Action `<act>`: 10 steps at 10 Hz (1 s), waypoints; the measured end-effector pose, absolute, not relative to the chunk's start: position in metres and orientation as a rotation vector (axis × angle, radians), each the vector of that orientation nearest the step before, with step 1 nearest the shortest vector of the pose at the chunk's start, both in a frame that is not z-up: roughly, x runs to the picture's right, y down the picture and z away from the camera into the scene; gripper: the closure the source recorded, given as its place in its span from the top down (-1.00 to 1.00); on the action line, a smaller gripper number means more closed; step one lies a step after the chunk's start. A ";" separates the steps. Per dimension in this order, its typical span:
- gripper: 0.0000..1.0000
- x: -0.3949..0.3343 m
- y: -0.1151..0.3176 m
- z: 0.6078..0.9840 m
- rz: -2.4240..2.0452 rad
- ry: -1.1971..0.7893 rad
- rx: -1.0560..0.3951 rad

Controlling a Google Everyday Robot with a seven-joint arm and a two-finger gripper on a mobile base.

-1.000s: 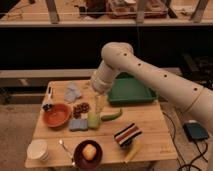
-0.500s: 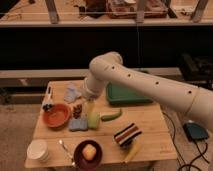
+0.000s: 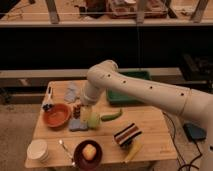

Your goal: Place sponge in red bowl

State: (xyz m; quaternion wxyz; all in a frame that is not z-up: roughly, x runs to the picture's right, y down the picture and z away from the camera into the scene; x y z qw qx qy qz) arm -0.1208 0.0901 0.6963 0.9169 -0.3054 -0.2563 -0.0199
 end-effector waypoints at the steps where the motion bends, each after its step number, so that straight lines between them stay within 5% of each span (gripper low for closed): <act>1: 0.60 -0.121 0.095 0.699 -0.048 -0.529 -0.638; 10: 0.60 -0.116 0.143 0.725 -0.062 -0.643 -0.685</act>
